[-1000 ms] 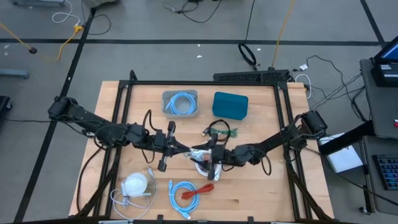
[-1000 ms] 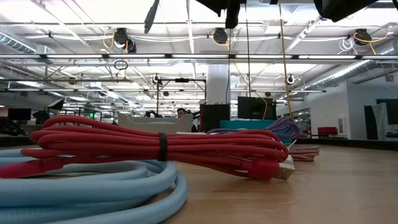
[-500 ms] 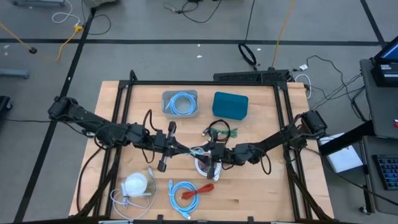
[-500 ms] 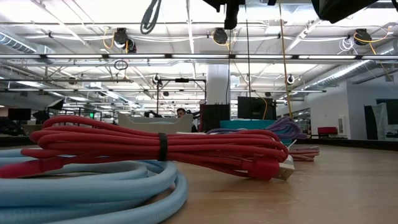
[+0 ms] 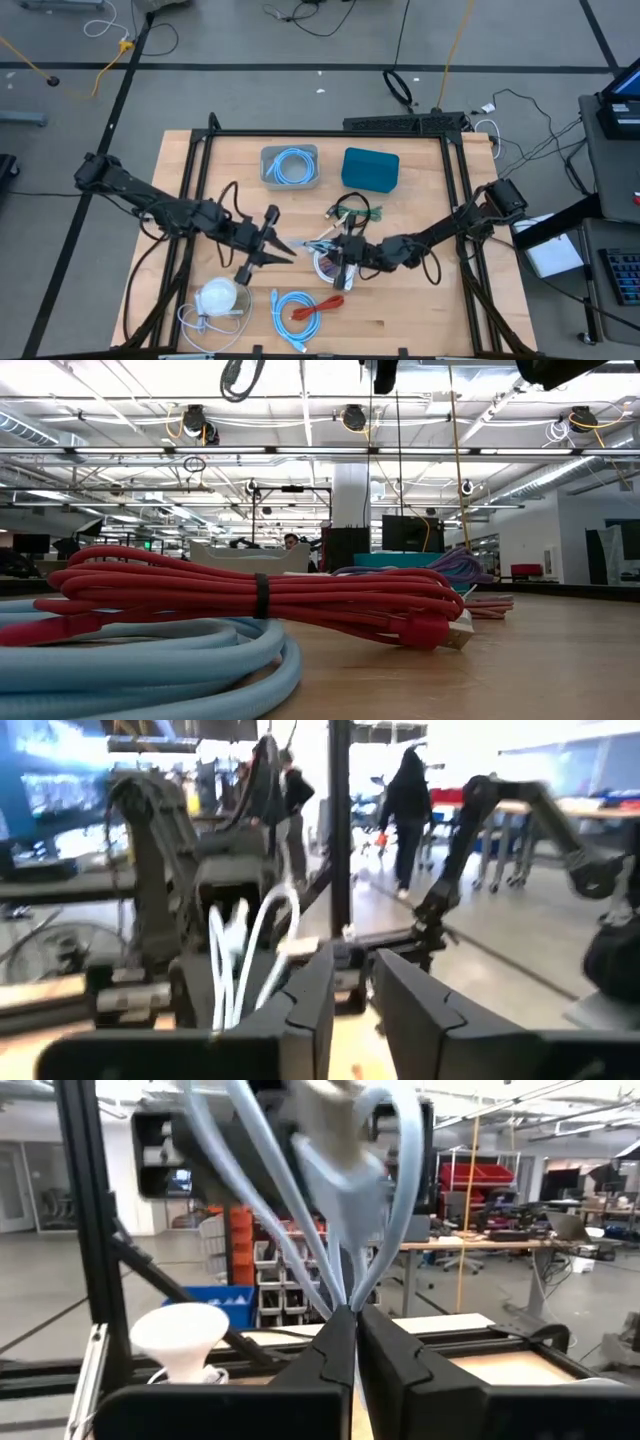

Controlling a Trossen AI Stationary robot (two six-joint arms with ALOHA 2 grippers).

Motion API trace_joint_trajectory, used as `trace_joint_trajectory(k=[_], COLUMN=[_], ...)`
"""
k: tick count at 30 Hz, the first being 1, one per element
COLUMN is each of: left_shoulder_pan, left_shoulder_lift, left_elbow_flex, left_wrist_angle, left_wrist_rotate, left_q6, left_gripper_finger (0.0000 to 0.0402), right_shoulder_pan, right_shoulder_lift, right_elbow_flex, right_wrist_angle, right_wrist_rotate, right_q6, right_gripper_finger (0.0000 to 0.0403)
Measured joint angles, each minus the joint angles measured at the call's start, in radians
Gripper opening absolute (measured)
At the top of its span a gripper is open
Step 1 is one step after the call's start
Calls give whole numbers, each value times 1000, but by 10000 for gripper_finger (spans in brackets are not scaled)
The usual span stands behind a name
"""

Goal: Pick & Place USB Port
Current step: Put the blue charger cable into the blue bin

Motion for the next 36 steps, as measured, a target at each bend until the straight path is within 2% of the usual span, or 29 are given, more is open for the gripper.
trace_joint_trajectory(k=[4, 6, 8, 12, 16, 19, 25, 28, 31, 34, 36], left_shoulder_pan=[-6, -17, -40, -97, -154, -180, -186, -186, -186, -186, -186], left_shoulder_lift=[-39, -68, -100, -140, -134, -127, -128, -126, -122, -120, -118], left_elbow_flex=[0, 0, 0, 0, -5, -38, -105, -126, -136, -137, -137], left_wrist_angle=[-95, -184, -322, -541, -638, -649, -628, -582, -564, -552, -557], left_wrist_rotate=[-68, -136, -243, -442, -584, -646, -686, -686, -679, -668, -660], left_q6=[1, -5, -20, -93, -162, -201, -268, -272, -271, -271, -271], left_gripper_finger=[105, 114, 121, 128, 129, 129, 129, 129, 129, 129, 129], right_shoulder_pan=[-1, 10, 32, 61, 39, 8, -118, -236, -407, -557, -618], right_shoulder_lift=[0, 0, -17, -89, -143, -155, -180, -173, -178, -176, -177], right_elbow_flex=[0, 0, 0, 15, 74, 135, 243, 245, 245, 245, 245], right_wrist_angle=[-3, -22, -86, -225, -281, -242, -433, -478, -527, -546, -544], right_wrist_rotate=[7, 75, 234, 637, 968, 992, 994, 989, 983, 930, 891], right_q6=[-1, -15, -83, -275, -492, -672, -680, -682, -678, -671, -657], right_gripper_finger=[1, 1, 1, 1, 0, 0, 0, 0, 0, 0, 0])
